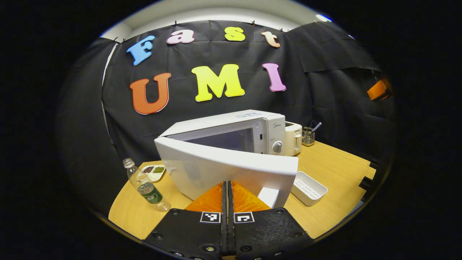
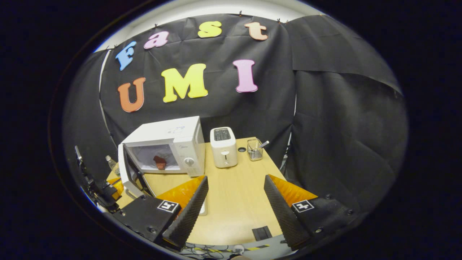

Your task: Open the microwave oven with the left hand, put the food in, and close the microwave oven.

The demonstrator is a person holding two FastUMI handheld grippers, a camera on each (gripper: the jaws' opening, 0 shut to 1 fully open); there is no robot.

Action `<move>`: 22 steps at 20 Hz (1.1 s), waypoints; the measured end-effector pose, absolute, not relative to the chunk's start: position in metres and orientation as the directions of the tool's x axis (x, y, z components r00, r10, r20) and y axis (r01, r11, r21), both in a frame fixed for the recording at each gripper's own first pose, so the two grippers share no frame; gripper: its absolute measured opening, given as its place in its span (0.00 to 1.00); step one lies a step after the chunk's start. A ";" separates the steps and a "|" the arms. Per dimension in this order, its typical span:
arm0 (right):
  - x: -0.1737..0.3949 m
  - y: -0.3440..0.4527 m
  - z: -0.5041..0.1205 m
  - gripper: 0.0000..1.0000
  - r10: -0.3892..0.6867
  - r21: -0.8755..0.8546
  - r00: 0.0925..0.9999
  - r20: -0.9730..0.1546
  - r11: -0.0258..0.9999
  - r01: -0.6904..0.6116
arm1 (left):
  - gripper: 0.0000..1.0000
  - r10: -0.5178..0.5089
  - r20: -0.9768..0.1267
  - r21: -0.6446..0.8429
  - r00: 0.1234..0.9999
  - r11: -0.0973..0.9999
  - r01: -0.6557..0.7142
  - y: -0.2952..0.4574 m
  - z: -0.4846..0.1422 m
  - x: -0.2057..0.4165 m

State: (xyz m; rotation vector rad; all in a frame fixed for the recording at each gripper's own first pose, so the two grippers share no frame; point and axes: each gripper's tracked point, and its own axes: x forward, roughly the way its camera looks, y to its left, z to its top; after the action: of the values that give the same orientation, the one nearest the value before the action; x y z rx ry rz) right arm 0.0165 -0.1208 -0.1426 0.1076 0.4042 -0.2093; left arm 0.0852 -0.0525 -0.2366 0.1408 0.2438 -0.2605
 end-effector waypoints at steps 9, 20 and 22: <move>0.037 -0.163 -0.152 0.99 -0.182 0.082 0.889 -0.421 0.968 0.237 | 0.00 -0.238 -0.247 0.070 0.939 0.962 0.262 -0.102 -0.235 0.141; 0.071 -0.199 -0.171 0.99 -0.155 0.087 0.871 -0.466 0.972 0.220 | 0.00 -0.184 -0.229 0.048 0.956 0.979 0.200 -0.129 -0.238 0.223; 0.080 -0.202 -0.173 0.99 -0.147 0.092 0.869 -0.472 0.972 0.215 | 0.00 -0.175 -0.232 0.051 0.957 0.980 0.192 -0.132 -0.241 0.235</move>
State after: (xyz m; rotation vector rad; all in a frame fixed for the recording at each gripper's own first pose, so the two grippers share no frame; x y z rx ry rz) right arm 0.0798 -0.2016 -0.1732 0.1440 0.4814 -0.1901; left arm 0.2348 -0.1317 -0.2413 0.0732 0.2284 -0.1862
